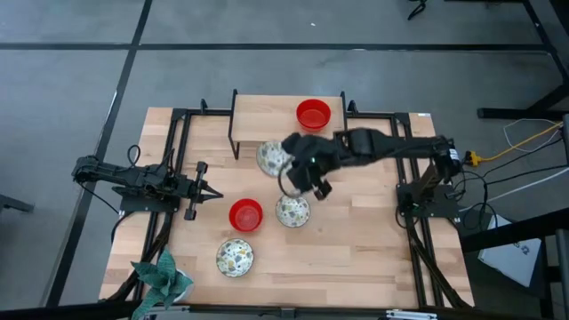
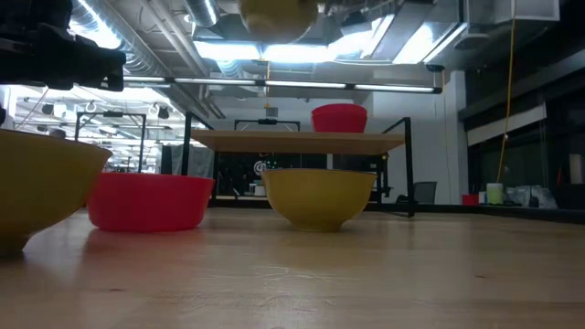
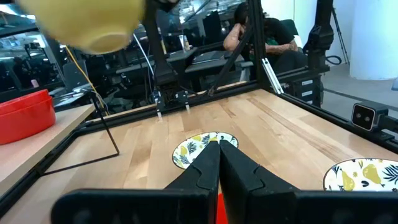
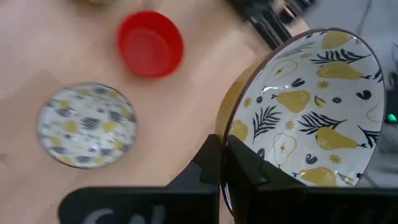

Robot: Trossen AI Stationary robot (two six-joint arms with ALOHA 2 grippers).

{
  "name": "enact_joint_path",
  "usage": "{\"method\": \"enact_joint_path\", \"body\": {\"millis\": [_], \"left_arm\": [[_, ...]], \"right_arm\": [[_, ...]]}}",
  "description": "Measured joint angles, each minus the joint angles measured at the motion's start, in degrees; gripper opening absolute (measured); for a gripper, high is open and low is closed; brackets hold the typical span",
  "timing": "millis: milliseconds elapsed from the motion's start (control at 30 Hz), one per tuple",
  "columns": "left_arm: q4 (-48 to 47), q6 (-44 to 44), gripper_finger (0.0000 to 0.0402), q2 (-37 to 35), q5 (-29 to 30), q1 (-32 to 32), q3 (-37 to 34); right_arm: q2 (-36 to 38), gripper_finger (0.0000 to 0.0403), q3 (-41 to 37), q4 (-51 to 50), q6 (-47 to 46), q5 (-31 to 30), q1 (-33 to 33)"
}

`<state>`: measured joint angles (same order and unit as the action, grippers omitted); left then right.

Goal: Pick & Place Mini bowls
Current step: Put the right white patterned bowl on the shelf

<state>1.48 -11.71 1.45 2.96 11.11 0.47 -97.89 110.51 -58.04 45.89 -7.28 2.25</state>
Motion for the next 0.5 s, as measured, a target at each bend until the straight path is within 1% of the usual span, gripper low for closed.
{"method": "enact_joint_path", "body": {"millis": [200, 500], "left_arm": [[0.0, -0.01, 0.0004, -0.01, 0.0, -0.02, -0.02], [0.0, 0.01, 0.0004, -0.02, 0.0, -0.02, 0.0]], "right_arm": [[0.02, 0.0009, 0.05, 1.39, 2.05, -0.21, -5.24], [0.02, 0.0009, 0.05, 3.34, 3.99, 0.01, -7.78]]}}
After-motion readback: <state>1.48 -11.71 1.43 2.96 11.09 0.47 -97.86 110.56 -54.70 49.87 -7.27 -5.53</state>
